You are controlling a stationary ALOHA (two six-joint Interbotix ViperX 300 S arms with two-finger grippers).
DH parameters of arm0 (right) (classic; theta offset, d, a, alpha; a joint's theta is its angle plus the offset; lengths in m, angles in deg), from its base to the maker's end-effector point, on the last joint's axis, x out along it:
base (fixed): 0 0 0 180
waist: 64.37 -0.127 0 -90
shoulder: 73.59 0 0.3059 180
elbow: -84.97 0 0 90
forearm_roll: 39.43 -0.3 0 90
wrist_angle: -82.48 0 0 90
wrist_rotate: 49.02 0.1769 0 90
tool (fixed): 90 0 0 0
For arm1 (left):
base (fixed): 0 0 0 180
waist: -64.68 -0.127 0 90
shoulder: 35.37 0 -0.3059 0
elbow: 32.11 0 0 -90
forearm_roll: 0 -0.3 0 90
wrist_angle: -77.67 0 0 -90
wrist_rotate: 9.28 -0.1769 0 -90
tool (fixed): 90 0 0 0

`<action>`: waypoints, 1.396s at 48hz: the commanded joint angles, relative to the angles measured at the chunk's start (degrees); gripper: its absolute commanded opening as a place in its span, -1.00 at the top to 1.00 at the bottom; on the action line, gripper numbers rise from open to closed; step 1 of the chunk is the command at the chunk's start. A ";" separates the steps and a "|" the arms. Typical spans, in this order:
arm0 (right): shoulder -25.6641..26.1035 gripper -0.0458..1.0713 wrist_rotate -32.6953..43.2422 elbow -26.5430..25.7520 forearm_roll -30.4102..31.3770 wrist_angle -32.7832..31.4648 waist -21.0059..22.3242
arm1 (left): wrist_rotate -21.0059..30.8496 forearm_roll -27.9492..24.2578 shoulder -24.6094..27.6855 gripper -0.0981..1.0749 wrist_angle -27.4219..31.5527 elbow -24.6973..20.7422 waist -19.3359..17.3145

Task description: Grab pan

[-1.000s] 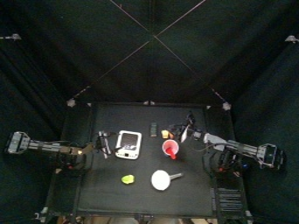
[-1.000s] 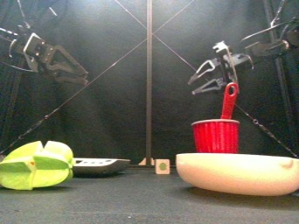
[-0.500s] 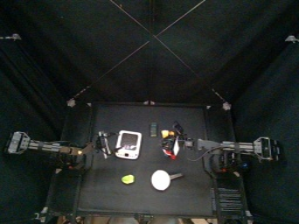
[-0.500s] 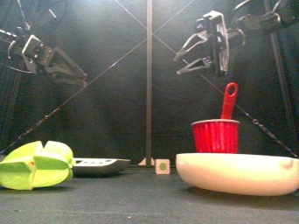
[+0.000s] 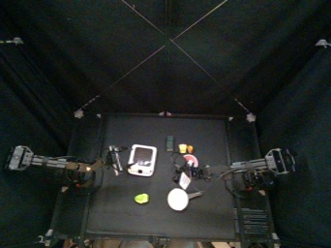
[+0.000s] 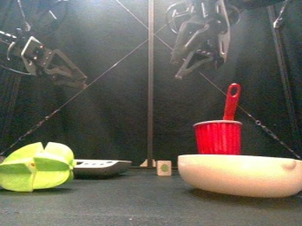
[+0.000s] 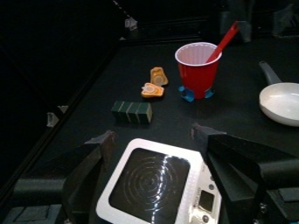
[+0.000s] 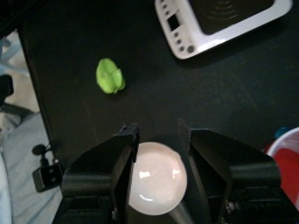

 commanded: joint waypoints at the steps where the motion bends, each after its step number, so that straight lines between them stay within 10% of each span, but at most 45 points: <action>1: 0.00 -0.49 -0.09 0.79 0.35 -0.88 -1.93 | 0.09 -0.09 0.18 -0.92 -0.18 -0.70 -0.09; 67: -20.65 -0.49 -0.44 -7.21 3.08 -17.93 -4.04 | 0.00 -0.09 0.18 -0.92 -0.18 -0.35 -0.09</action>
